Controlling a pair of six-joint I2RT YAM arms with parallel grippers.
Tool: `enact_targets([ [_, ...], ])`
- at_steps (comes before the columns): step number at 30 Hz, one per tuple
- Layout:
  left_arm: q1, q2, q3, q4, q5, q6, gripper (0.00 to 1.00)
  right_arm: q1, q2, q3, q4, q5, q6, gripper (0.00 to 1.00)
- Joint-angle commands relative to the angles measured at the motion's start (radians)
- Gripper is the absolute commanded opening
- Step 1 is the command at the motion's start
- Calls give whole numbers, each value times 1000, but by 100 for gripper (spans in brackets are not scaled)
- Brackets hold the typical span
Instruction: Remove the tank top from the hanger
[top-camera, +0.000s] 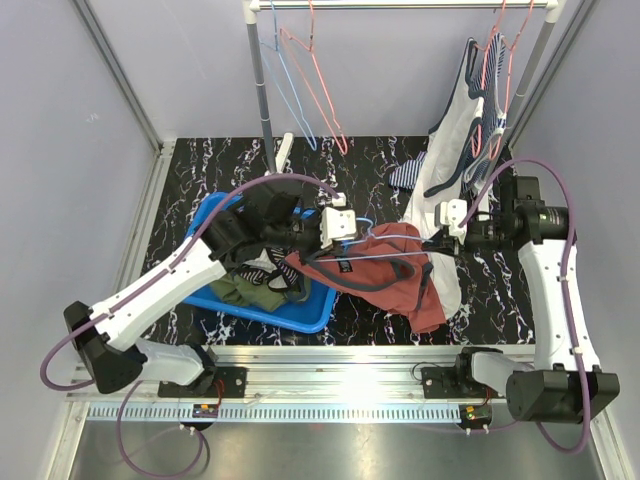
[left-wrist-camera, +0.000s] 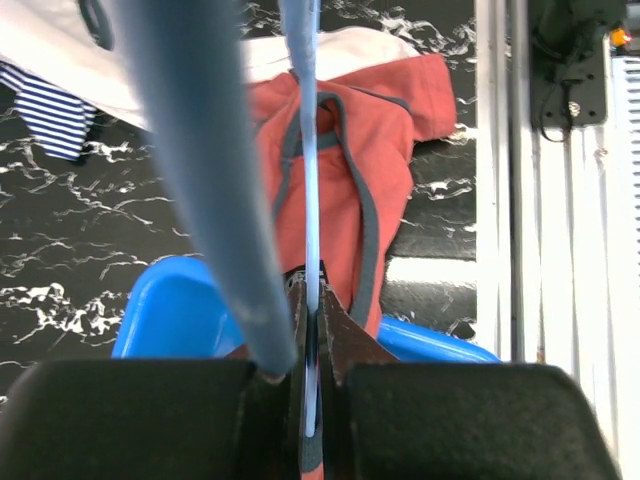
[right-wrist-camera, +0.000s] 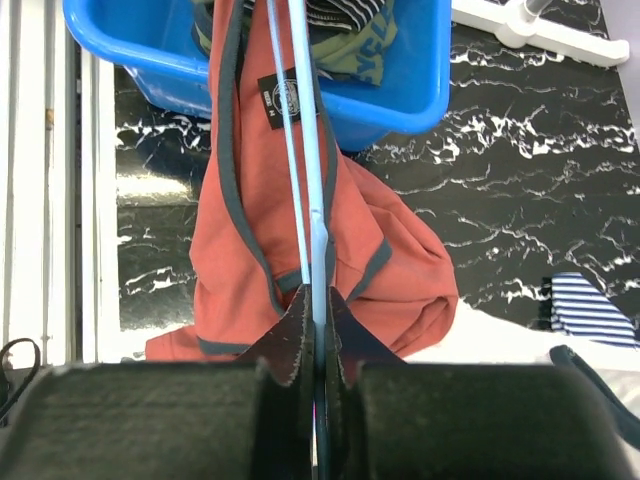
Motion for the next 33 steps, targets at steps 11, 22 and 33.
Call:
enact_targets([
  [11,6,-244,-236,422,-284,-188,86,5,-192,122,-297,315,215,0],
  [22,10,-256,-323,448,-390,-414,99,5,-421,85,-297,683,299,0],
  [33,9,-254,-348,484,-413,-478,99,5,-464,18,-303,795,399,0],
])
